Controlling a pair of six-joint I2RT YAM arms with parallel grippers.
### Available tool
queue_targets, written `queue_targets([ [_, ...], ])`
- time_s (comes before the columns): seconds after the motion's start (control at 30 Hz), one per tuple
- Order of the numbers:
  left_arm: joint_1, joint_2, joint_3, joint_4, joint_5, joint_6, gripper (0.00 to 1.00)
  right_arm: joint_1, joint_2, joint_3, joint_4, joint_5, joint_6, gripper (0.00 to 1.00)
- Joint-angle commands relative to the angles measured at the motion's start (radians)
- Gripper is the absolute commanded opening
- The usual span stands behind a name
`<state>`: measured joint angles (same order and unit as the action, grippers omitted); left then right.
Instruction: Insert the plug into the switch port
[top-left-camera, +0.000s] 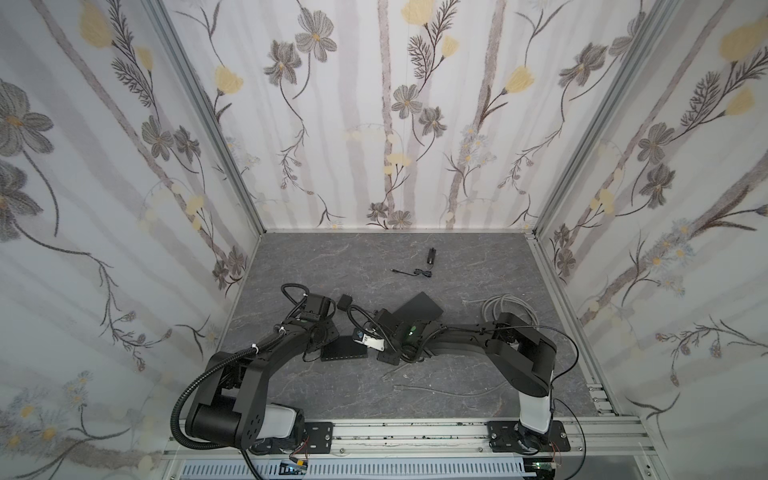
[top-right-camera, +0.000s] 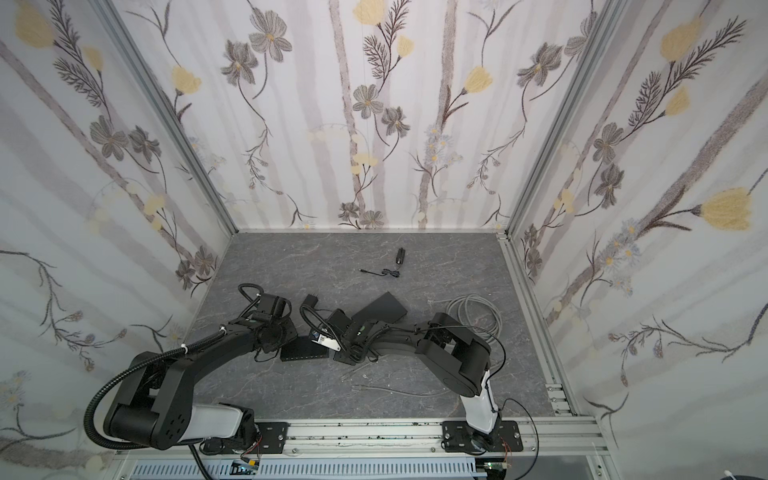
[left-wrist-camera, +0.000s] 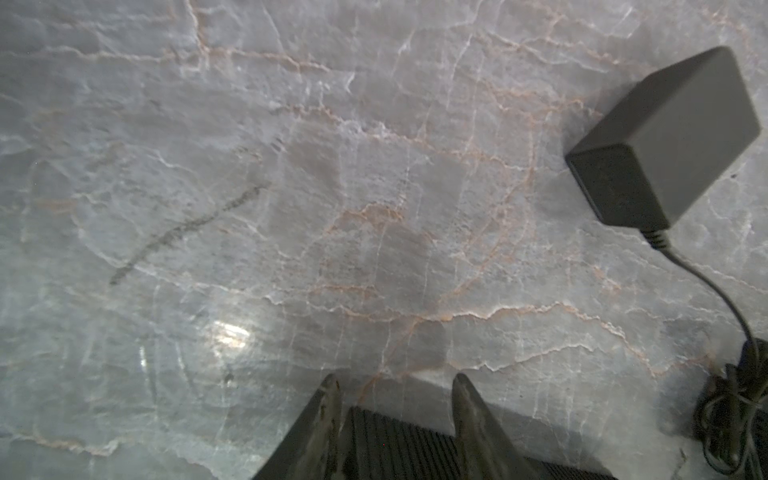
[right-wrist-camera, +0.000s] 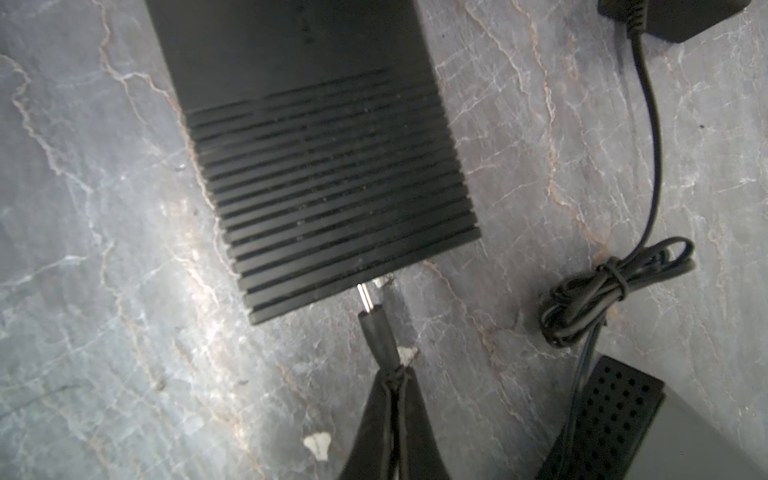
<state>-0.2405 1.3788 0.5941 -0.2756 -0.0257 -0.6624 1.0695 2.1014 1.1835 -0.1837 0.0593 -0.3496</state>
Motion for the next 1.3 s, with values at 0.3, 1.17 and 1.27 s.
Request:
queue_targets([
  [0.3,0.0,-0.004,-0.006,-0.028,0.0,-0.013,0.46,0.019,0.014,0.005,0.012,0.022,-0.006,0.0],
  [1.17,-0.039,-0.011,-0.034,0.016,0.044,-0.078,0.46,0.051,0.039,0.1,-0.004,-0.003,0.058,0.0],
  [1.27,-0.041,-0.044,-0.046,0.006,0.041,-0.09,0.46,0.042,0.027,0.091,0.014,0.009,0.115,0.0],
])
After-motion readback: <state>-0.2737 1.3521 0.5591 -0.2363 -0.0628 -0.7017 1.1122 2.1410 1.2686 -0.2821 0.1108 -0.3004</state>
